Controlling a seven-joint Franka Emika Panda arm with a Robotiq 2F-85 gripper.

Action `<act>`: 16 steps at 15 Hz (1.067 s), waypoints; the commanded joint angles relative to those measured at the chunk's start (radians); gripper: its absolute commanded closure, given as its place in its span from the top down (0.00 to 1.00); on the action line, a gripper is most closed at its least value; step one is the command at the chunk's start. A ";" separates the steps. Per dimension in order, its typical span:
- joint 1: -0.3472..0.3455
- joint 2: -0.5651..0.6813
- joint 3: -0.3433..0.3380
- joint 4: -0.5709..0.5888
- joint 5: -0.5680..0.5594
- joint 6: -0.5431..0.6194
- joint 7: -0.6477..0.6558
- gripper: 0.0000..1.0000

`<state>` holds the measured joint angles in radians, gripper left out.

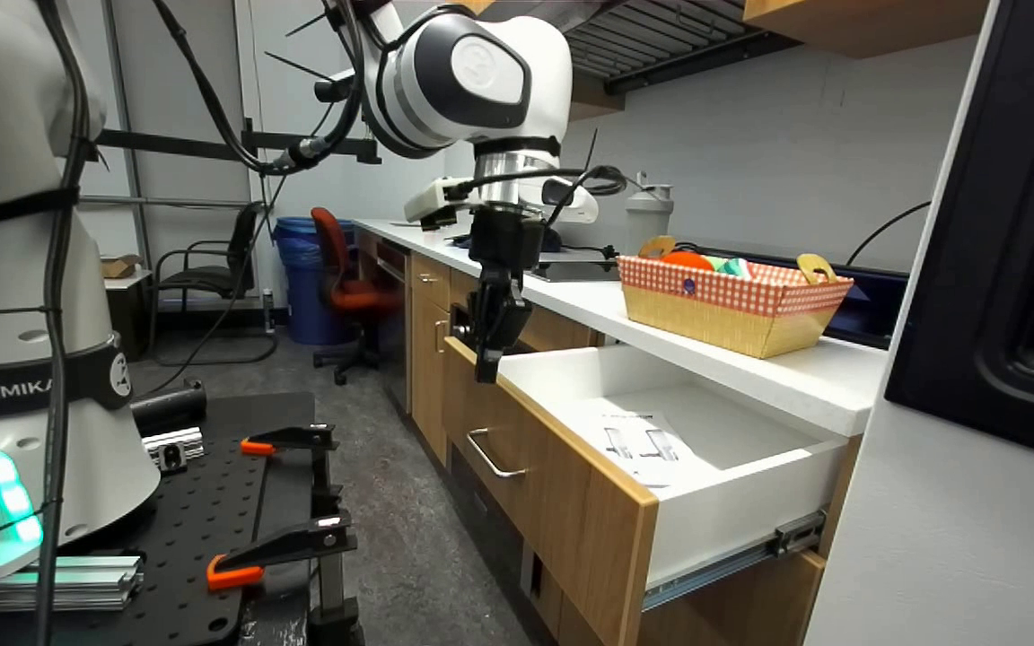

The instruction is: Remove a piece of watermelon plush toy from the open drawer, put the watermelon in the carton box and then close the drawer

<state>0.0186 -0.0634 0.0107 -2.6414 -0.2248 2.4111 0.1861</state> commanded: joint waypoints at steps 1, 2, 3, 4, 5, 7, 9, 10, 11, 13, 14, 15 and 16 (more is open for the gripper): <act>-0.006 0.020 0.005 -0.004 0.015 -0.024 -0.002 0.00; -0.007 0.032 0.003 -0.002 0.013 -0.022 -0.003 0.00; -0.007 0.042 0.002 0.002 0.010 -0.020 -0.002 0.00; -0.008 0.056 0.000 0.008 0.008 -0.016 -0.002 0.00; -0.010 0.069 -0.002 0.014 0.006 -0.014 -0.001 0.00; -0.013 0.100 -0.008 0.031 0.004 -0.007 -0.001 0.00; -0.015 0.126 -0.014 0.051 0.006 -0.003 -0.005 0.00; -0.015 0.139 -0.016 0.062 0.006 0.002 -0.008 0.00; -0.016 0.153 -0.018 0.075 0.005 0.008 -0.010 0.00; -0.014 0.180 -0.020 0.103 0.009 0.016 -0.010 0.00; -0.014 0.193 -0.022 0.117 0.009 0.016 -0.011 0.00; -0.013 0.204 -0.024 0.130 0.009 0.015 -0.012 0.00; -0.013 0.216 -0.026 0.141 0.009 0.014 -0.013 0.00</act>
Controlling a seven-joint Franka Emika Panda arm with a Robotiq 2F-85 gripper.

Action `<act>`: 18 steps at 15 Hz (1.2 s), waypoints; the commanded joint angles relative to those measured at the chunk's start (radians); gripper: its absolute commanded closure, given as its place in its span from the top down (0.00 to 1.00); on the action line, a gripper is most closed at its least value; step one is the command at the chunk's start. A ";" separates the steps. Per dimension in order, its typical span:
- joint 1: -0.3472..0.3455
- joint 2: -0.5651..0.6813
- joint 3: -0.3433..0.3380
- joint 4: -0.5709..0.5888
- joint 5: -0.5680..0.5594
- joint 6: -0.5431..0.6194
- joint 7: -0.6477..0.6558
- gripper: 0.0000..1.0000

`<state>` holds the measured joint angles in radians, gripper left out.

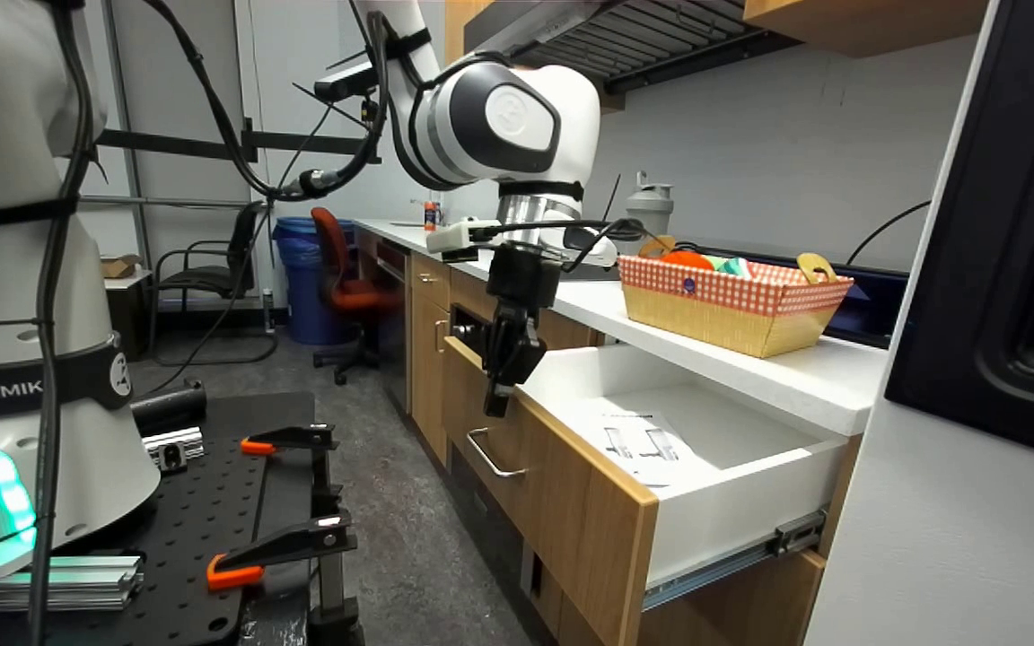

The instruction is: Remove a piece of watermelon plush toy from the open drawer, put the watermelon in the carton box and then close the drawer

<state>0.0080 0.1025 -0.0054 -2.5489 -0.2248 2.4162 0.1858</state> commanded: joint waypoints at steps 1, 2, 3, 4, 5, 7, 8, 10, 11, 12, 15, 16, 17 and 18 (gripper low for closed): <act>-0.003 0.062 -0.012 0.059 0.010 0.009 -0.014 0.00; -0.002 0.073 -0.015 0.068 0.010 0.009 -0.015 0.00; -0.002 0.084 -0.017 0.076 0.011 0.010 -0.018 0.00; -0.002 0.095 -0.018 0.083 0.013 0.013 -0.022 0.00; -0.002 0.105 -0.019 0.090 0.014 0.015 -0.025 0.00; -0.003 0.128 -0.021 0.111 0.018 0.020 -0.031 0.00; -0.003 0.135 -0.022 0.124 0.018 0.022 -0.032 0.00; -0.002 0.146 -0.023 0.149 0.017 0.025 -0.033 0.00; -0.002 0.152 -0.025 0.163 0.015 0.028 -0.032 0.00; -0.001 0.158 -0.025 0.174 0.014 0.028 -0.032 0.00; 0.001 0.177 -0.030 0.207 0.010 0.037 -0.031 0.00; 0.001 0.183 -0.031 0.217 0.010 0.038 -0.031 0.00; 0.002 0.187 -0.032 0.225 0.010 0.038 -0.031 0.00; 0.004 0.188 -0.032 0.231 0.008 0.040 -0.031 0.00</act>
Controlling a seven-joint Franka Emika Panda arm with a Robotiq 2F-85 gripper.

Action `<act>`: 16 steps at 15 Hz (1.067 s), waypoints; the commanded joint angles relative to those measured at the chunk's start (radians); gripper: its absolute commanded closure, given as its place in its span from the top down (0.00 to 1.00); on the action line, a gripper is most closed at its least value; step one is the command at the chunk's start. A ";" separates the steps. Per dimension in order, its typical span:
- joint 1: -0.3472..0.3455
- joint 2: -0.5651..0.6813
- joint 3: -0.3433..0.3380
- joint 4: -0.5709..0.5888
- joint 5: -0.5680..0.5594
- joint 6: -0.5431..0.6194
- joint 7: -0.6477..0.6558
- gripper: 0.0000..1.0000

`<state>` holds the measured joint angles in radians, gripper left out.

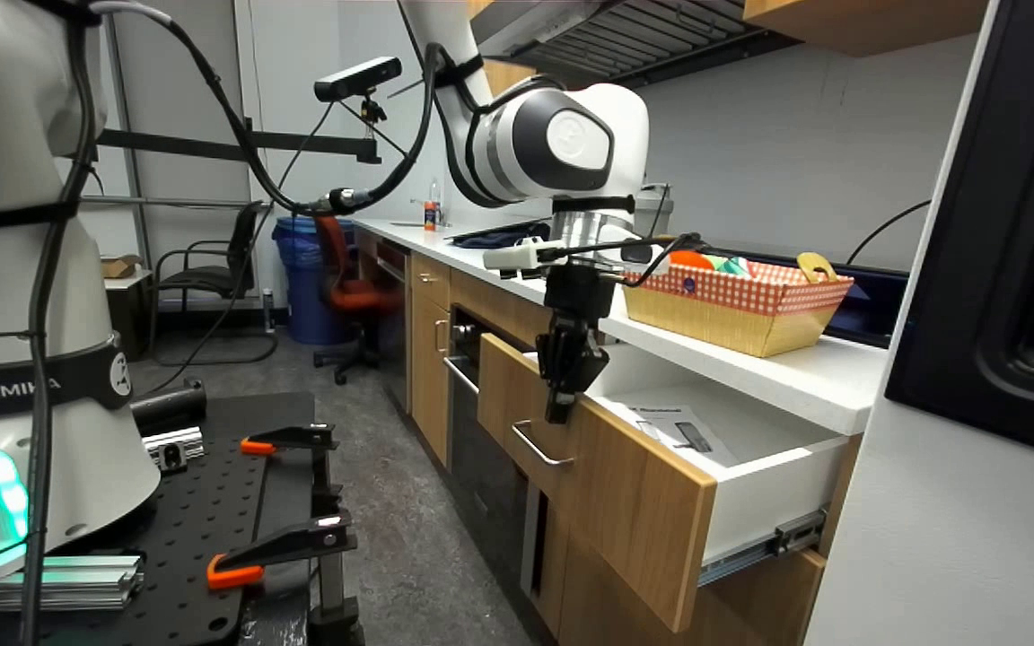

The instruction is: Remove a piece of watermelon plush toy from the open drawer, put the watermelon in the carton box and then close the drawer

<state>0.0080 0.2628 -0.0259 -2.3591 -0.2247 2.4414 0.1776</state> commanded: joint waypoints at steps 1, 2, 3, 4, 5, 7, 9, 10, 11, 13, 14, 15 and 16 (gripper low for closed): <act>0.005 0.029 -0.013 0.046 0.006 0.017 -0.021 0.00; 0.005 0.029 -0.012 0.050 0.007 0.021 -0.023 0.00; 0.005 0.031 -0.013 0.056 0.007 0.024 -0.023 0.00; 0.004 0.033 -0.012 0.059 0.010 0.030 -0.025 0.00; 0.002 0.035 -0.011 0.063 0.014 0.038 -0.030 0.00; 0.002 0.035 -0.009 0.067 0.016 0.054 -0.034 0.00; 0.004 0.034 -0.009 0.068 0.012 0.080 -0.039 0.00; 0.006 0.033 -0.009 0.067 0.008 0.096 -0.041 0.00; 0.005 0.034 -0.008 0.068 0.009 0.114 -0.046 0.00; 0.007 0.039 -0.010 0.069 0.005 0.150 -0.051 0.00; 0.009 0.042 -0.012 0.070 0.000 0.166 -0.052 0.00; 0.009 0.045 -0.013 0.071 -0.003 0.182 -0.054 0.00; 0.011 0.048 -0.016 0.073 -0.008 0.197 -0.056 0.00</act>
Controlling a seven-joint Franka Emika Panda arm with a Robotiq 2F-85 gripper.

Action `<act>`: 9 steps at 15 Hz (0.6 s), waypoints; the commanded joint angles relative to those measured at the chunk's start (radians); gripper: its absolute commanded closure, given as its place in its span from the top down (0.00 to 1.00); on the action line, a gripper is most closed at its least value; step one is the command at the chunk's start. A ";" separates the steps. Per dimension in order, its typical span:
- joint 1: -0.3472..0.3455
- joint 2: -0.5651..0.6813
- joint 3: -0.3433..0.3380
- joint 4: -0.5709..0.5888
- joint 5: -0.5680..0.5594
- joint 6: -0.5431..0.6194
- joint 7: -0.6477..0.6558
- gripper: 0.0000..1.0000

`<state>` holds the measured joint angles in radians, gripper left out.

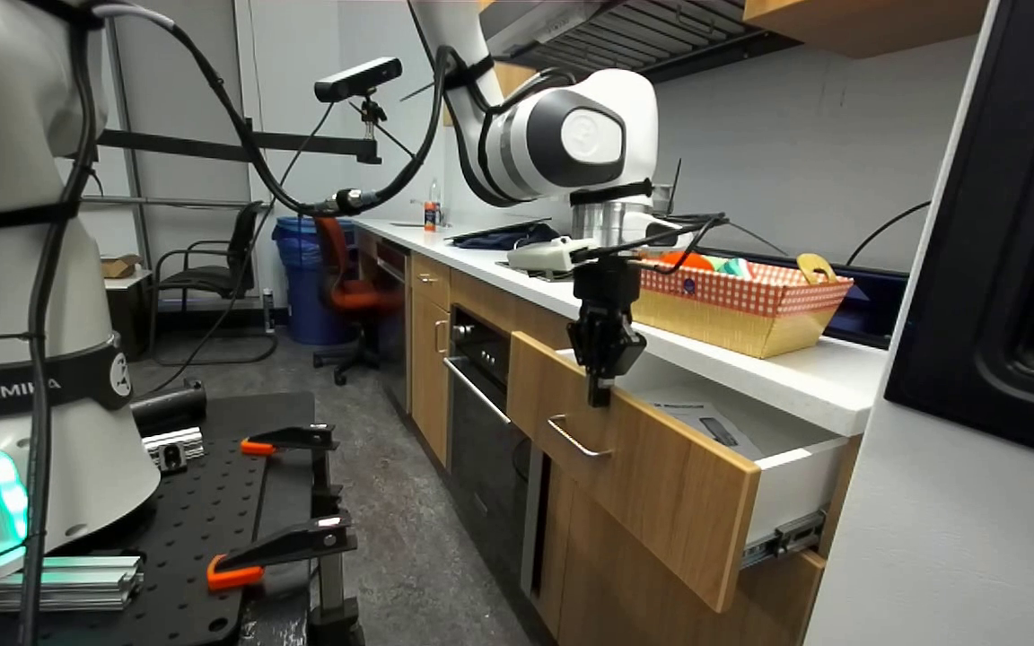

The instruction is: Remove a piece of watermelon plush toy from the open drawer, put the watermelon in the carton box and then close the drawer

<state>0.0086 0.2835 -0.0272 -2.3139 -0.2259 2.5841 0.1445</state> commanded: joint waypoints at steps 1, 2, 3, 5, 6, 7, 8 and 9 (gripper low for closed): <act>0.011 0.032 -0.016 0.029 -0.008 0.070 -0.025 0.00; 0.010 0.039 -0.017 0.031 -0.007 0.087 -0.028 0.00; 0.009 0.047 -0.019 0.035 -0.005 0.102 -0.030 0.00; 0.007 0.066 -0.020 0.044 0.001 0.129 -0.037 0.00; 0.008 0.074 -0.023 0.048 0.002 0.142 -0.038 0.00; 0.008 0.085 -0.025 0.055 0.003 0.155 -0.041 0.00; 0.007 0.095 -0.026 0.061 0.005 0.166 -0.045 0.00; 0.007 0.105 -0.027 0.068 0.008 0.178 -0.048 0.00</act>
<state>0.0086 0.3385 -0.0380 -2.2903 -0.2277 2.7142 0.1251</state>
